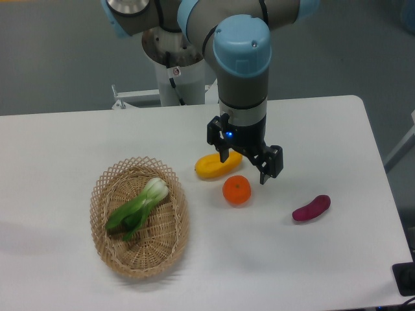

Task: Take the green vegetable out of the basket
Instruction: 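Move the open gripper over the basket toward the green bok choy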

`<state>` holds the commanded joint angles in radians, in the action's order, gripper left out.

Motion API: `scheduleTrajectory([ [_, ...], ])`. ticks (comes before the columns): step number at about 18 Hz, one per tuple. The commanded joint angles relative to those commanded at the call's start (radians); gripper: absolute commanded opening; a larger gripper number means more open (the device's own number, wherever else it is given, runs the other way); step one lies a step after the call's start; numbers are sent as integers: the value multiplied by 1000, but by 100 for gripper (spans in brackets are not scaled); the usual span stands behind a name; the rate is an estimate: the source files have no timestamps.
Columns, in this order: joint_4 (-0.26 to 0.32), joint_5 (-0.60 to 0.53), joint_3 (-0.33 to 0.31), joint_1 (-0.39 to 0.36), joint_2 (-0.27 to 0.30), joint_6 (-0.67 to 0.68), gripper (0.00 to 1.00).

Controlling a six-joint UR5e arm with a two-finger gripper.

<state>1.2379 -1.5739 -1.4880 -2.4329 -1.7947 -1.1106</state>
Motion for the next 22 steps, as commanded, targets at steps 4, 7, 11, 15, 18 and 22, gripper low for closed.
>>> scheduleTrajectory([
  [4, -14, -3, -18, 8, -8, 23, 100],
  [7, -43, -2, -72, 12, -2, 104, 100],
  [11, -156, -3, -165, 77, -6, 224, 100],
  [15, -258, -5, -251, 158, -20, 343, 100],
  [18, -285, -11, -288, 211, -46, 379, 100],
  [22, -293, -14, -324, 255, -61, 380, 100],
])
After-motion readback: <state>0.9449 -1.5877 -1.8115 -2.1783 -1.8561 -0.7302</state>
